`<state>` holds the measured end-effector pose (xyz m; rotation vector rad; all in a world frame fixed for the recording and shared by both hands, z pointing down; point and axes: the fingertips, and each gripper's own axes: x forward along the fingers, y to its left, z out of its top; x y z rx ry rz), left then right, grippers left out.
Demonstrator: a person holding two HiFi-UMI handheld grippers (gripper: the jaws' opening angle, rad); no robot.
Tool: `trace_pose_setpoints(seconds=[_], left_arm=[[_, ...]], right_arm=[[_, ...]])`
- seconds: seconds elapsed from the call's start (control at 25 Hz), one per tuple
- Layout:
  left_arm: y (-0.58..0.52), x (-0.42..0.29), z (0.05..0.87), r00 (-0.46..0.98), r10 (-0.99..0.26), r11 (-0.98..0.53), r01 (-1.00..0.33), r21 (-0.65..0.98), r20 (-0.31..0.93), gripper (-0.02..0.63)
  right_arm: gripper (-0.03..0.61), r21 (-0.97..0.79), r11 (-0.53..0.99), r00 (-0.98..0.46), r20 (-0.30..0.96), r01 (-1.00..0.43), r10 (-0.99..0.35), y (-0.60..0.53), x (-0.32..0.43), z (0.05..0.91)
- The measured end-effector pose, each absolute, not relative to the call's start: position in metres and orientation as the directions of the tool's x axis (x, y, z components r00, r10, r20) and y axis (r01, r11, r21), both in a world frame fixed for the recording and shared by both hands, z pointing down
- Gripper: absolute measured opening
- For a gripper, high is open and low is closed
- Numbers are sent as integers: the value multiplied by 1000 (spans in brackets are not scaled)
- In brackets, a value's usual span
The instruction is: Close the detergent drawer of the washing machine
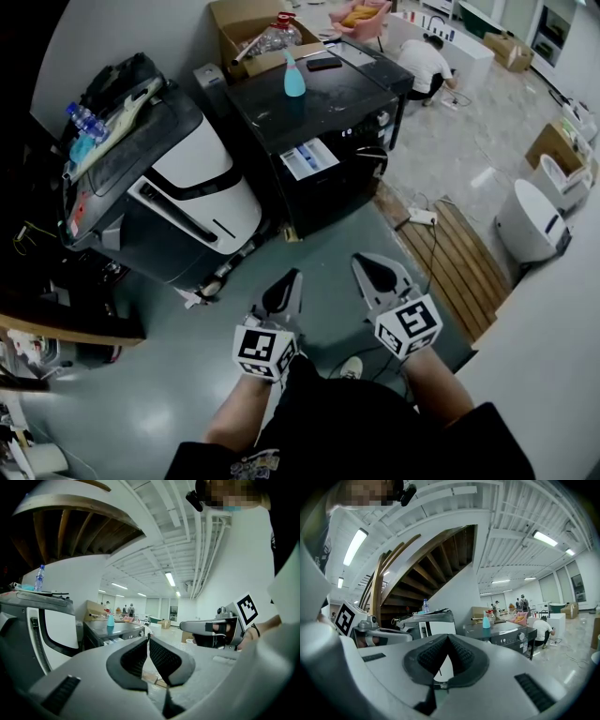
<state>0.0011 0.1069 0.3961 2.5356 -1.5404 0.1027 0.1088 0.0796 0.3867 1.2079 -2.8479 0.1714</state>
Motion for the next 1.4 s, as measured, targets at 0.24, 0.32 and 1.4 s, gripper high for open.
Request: trace_pose_setpoints(seconds=[0.24,0.32,1.4], left_arm=[[96,-22,393,461,-875,-446,-887,122,150,5],[93,-31,393,462,-875,-448,-886,120,146,5],[14,-135,414,515,-839,-496,-857,141,176,81]], right_arm=[[-1,-101,681,-688,104,-726,-718,71,86,383],[0,-88,685,-690,92,-724,-718,67,79,383],[60,-86,641,-647,114,-763,-754,-5,-19,400]])
